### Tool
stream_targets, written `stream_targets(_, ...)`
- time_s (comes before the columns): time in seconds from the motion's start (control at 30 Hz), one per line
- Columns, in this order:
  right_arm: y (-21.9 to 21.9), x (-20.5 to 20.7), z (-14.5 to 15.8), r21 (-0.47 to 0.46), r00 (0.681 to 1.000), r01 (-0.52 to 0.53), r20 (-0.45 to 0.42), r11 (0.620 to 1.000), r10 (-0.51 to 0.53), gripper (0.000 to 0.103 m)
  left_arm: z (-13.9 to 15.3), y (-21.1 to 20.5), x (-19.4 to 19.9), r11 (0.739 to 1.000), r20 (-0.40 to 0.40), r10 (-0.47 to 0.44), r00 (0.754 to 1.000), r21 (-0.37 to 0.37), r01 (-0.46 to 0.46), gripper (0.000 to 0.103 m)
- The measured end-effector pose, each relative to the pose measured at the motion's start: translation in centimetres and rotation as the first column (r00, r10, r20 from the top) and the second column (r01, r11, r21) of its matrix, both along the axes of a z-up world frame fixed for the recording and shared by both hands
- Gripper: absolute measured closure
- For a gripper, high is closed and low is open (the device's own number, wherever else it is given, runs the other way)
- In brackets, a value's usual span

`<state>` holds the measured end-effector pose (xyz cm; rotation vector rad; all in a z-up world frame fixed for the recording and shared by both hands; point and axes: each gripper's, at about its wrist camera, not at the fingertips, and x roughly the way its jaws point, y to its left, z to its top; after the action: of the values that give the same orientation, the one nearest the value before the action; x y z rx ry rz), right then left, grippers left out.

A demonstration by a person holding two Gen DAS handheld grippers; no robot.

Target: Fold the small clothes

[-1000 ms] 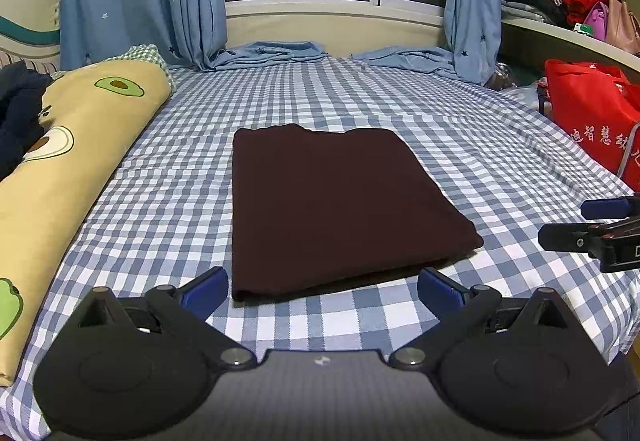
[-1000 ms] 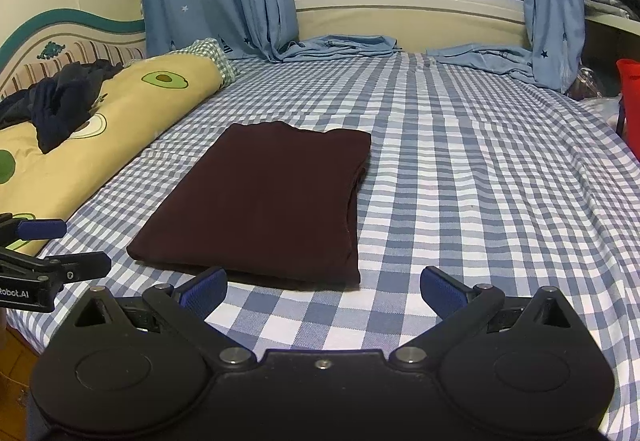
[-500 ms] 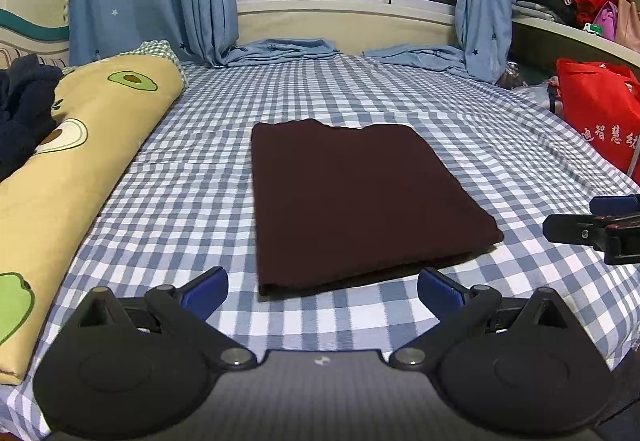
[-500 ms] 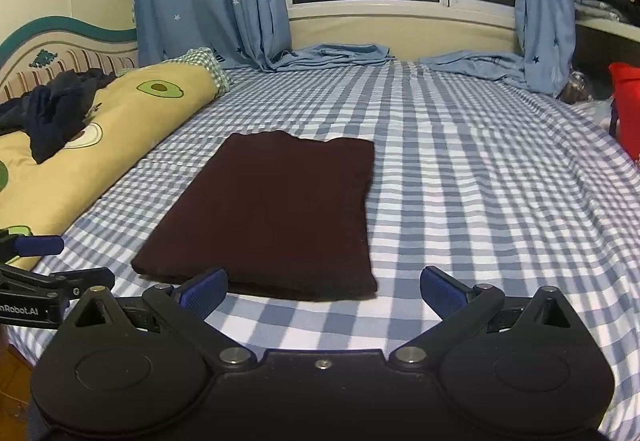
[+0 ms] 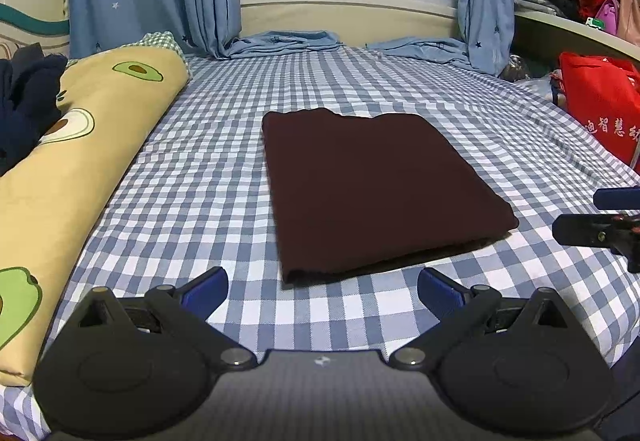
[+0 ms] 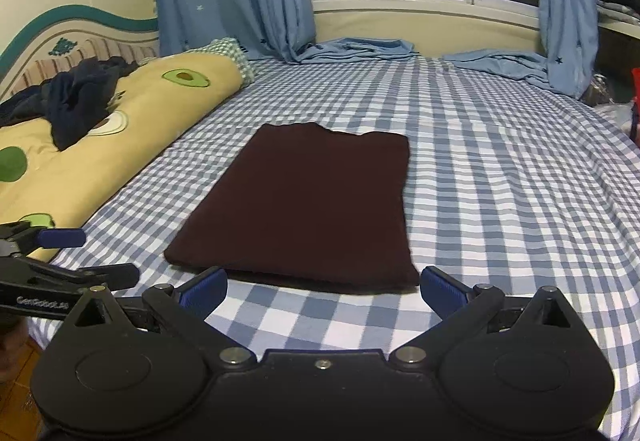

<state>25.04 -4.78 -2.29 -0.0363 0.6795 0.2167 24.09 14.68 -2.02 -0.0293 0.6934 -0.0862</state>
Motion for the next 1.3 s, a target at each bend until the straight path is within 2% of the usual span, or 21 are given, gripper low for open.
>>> stream_targets(0.33,1.3,-0.6,-0.4,-0.025,0.999,-0.030,-0.014,0.999,0.030,0.001,0.2,0.6,-0.2,1.000,0.005,0.010,1.000,-0.001,-0.010,0.001)
stream_targets(1.3,0.7,-1.4,0.8,-0.022,0.999,-0.039,0.015,0.999,0.040,0.001,1.0,-0.9,-0.7,1.000,0.008,-0.021,1.000,0.015,0.021,0.001)
